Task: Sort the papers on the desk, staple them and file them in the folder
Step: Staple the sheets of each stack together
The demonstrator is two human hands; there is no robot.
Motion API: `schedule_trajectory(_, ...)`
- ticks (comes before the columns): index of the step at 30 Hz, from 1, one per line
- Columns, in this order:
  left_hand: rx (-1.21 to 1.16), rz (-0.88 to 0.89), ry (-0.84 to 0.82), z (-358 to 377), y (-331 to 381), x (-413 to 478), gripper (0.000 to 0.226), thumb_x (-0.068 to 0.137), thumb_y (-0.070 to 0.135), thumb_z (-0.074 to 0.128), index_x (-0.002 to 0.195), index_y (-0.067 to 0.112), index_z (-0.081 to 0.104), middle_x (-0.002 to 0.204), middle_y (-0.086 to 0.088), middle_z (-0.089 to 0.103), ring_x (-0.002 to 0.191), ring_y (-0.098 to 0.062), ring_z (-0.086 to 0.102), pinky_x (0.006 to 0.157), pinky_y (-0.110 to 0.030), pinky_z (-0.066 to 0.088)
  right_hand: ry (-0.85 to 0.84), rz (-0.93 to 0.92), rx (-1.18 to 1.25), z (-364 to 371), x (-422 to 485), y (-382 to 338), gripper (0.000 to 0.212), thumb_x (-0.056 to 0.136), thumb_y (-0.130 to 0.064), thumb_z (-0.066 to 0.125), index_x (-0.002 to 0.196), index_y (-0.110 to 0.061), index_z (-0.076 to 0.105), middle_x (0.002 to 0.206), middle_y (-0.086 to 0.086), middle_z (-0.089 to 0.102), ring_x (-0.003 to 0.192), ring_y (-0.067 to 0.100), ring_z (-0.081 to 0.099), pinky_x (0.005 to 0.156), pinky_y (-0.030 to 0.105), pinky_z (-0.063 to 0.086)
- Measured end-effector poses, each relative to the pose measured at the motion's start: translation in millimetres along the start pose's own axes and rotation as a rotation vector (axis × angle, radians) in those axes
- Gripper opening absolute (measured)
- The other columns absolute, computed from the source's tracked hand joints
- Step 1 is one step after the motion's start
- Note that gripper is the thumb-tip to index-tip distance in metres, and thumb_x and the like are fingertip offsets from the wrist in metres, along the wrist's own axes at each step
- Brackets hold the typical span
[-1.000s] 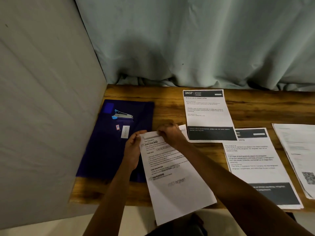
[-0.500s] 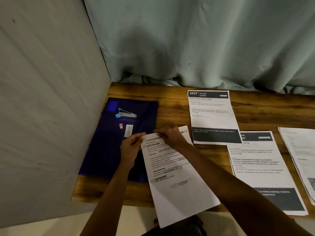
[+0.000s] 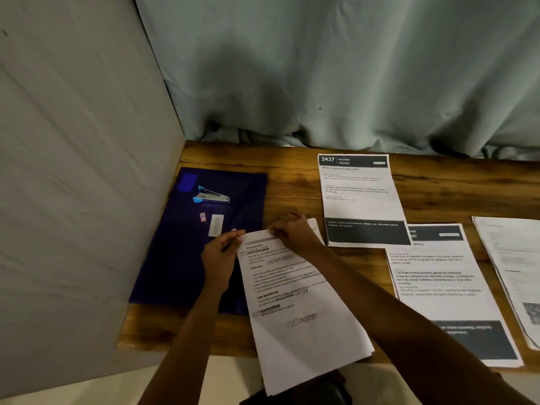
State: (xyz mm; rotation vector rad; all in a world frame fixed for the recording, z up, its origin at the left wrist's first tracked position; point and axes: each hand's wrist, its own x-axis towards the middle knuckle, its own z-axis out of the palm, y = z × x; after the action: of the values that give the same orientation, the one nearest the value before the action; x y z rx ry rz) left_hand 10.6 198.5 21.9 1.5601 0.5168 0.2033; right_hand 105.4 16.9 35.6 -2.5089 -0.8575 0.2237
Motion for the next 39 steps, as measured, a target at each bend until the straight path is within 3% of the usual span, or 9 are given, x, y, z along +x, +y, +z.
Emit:
schedule_trajectory(5,-0.021,-0.044,0.043,-6.4,-3.5,-1.2,0.019,0.087,0.005,0.064,0.094,0.022,0.071,0.099,0.005,0.070,0.095,-0.017,0.067,0.082,-0.038,0.057,-0.060,0.102,-0.030,-15.5,-1.2,31.6,0.023,0.097,-0.029,0.047,0.111,-0.023,0.065,0.117,-0.003,0.064,0.127,0.020,0.043,0.114,0.039,0.009)
schedule_trajectory(10,-0.012,-0.082,0.046,-11.8,-6.9,-4.3,0.018,0.088,0.006,0.063,0.094,0.021,0.071,0.100,-0.001,0.071,0.095,-0.020,0.068,0.083,-0.041,0.056,-0.098,0.165,-0.092,-32.8,-6.0,57.4,0.024,0.097,-0.028,0.049,0.112,-0.020,0.066,0.122,0.001,0.062,0.132,0.027,0.035,0.111,0.034,0.010)
schedule_trajectory(13,-0.036,-0.113,0.041,-15.0,-6.0,-6.0,0.018,0.089,0.006,0.062,0.094,0.021,0.071,0.100,-0.003,0.071,0.095,-0.021,0.068,0.082,-0.040,0.057,-0.158,0.147,-0.156,-44.6,-0.8,60.0,0.024,0.096,-0.031,0.050,0.111,-0.022,0.065,0.125,-0.001,0.059,0.136,0.026,0.028,0.111,0.040,0.011)
schedule_trajectory(16,-0.058,-0.127,0.047,-17.3,-4.2,-7.2,0.016,0.089,0.006,0.062,0.097,0.017,0.071,0.101,-0.005,0.071,0.096,-0.022,0.068,0.080,-0.037,0.057,-0.188,0.086,-0.119,-55.3,19.5,40.8,0.031,0.090,-0.038,0.057,0.117,-0.022,0.061,0.132,0.003,0.052,0.136,0.027,0.027,0.112,0.046,0.019)
schedule_trajectory(21,-0.059,-0.148,0.052,-17.9,-0.3,-9.7,0.017,0.089,0.004,0.061,0.103,0.010,0.069,0.099,-0.004,0.071,0.092,-0.019,0.068,0.079,-0.034,0.058,-0.174,0.066,0.001,-39.6,84.4,-25.8,0.041,0.088,-0.028,0.063,0.127,-0.015,0.054,0.128,0.007,0.051,0.115,0.020,0.050,0.092,0.027,0.039)
schedule_trajectory(28,0.039,-0.130,0.073,-20.4,2.7,-9.7,0.015,0.088,0.007,0.063,0.098,0.017,0.069,0.095,0.001,0.070,0.089,-0.015,0.068,0.077,-0.030,0.058,-0.198,0.179,0.049,8.4,144.6,-67.0,0.066,0.083,-0.027,0.071,0.138,-0.006,0.042,0.141,0.017,0.038,0.130,0.032,0.038,0.106,0.041,0.037)
schedule_trajectory(34,0.021,-0.134,0.056,-20.7,6.8,-11.9,0.013,0.089,0.008,0.062,0.097,0.016,0.069,0.094,-0.001,0.071,0.087,-0.012,0.069,0.071,-0.025,0.058,-0.065,0.127,0.056,31.6,149.2,-64.5,0.031,0.084,-0.019,0.068,0.110,-0.005,0.060,0.117,0.017,0.055,0.106,0.029,0.056,0.088,0.038,0.050)
schedule_trajectory(39,-0.012,-0.143,0.043,-22.0,8.2,-14.0,0.014,0.088,0.008,0.064,0.100,0.013,0.070,0.095,-0.002,0.071,0.088,-0.013,0.069,0.072,-0.025,0.058,0.060,0.200,0.533,14.6,134.6,-57.7,0.017,0.087,-0.016,0.065,0.102,-0.008,0.062,0.106,0.008,0.064,0.098,0.018,0.060,0.080,0.021,0.048)
